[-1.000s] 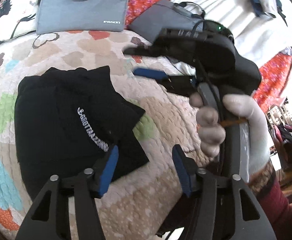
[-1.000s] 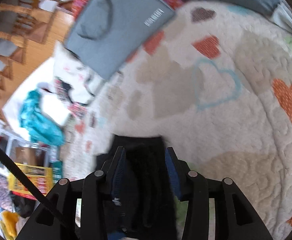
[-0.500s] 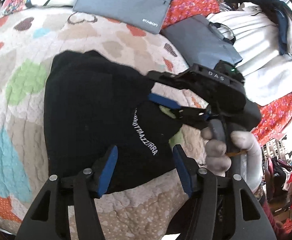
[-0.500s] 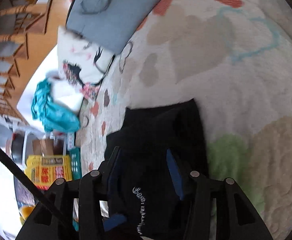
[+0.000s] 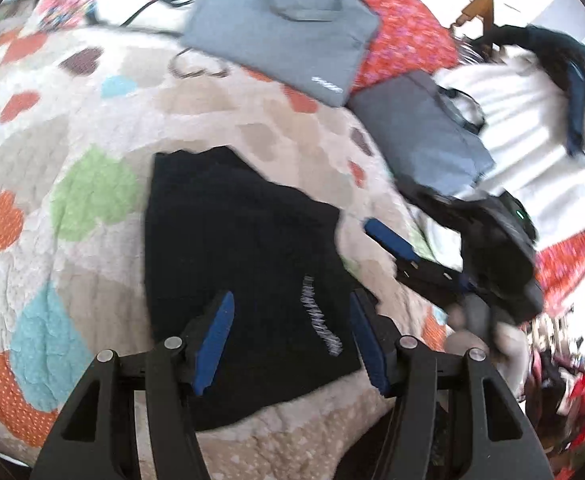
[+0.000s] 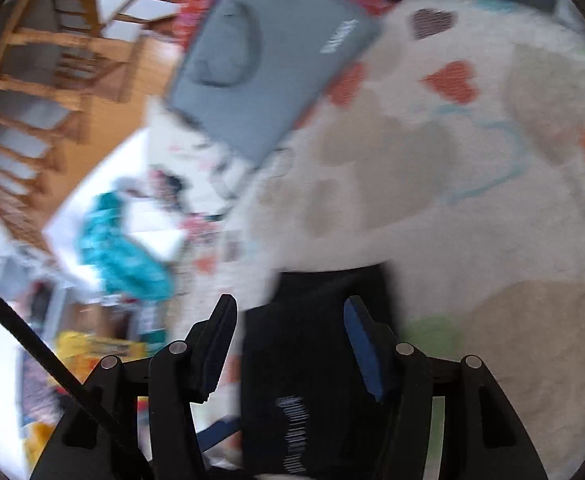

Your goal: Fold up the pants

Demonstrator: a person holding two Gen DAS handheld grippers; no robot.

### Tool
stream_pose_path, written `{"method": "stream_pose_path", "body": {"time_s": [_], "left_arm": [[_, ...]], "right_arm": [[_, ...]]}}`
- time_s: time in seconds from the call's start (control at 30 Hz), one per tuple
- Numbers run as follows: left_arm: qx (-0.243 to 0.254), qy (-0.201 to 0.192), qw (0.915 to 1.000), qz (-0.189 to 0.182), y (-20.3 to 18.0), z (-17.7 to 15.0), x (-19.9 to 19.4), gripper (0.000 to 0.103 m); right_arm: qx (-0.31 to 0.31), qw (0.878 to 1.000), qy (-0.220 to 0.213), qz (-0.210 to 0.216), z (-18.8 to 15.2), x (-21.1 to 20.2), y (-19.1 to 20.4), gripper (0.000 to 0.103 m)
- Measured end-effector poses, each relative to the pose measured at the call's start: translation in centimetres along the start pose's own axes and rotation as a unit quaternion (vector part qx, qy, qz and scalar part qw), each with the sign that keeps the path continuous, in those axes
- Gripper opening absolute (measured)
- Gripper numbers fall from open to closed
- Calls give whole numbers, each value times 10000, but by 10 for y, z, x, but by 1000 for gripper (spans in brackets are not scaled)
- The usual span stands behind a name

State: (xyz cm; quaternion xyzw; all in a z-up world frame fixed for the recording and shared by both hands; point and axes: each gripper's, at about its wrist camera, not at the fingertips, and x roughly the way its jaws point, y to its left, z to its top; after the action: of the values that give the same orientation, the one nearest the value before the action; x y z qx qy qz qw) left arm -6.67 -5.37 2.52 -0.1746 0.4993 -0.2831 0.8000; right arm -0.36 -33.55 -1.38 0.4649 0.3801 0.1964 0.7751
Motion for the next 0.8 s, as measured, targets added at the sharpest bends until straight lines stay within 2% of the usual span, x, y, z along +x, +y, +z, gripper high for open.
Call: {"method": "stream_pose_path", "body": {"time_s": [0.07,0.2,0.27,0.33,0.47,0.6,0.8], "left_arm": [[-165,102,9998,-2,11,-2,9,58],[-272,187,9995,6,23,-5,20,58],[-222,253,9994,31,17,0,20,58],[-151,253,9996,3,10,10,17,58],[-64,66,9998,153,4,32,14,58],[-233,122,9991,324,16,57,38,60],[-378,331,9977,450,34,67,73,62]], "right_arm": [[274,9989,317,190,-7,8,-7,63],[798,9924,859,-371,-21,33,-34,61],[1110,9905,787,-178,-20,30,-42,61],[1108,9912,719,-125,-17,28,-42,62],[1032,9927,557,-297,-17,15,-42,65],[829,9940,502,-514,-22,8,-34,65],[786,9922,668,-695,-25,20,-40,65]]}}
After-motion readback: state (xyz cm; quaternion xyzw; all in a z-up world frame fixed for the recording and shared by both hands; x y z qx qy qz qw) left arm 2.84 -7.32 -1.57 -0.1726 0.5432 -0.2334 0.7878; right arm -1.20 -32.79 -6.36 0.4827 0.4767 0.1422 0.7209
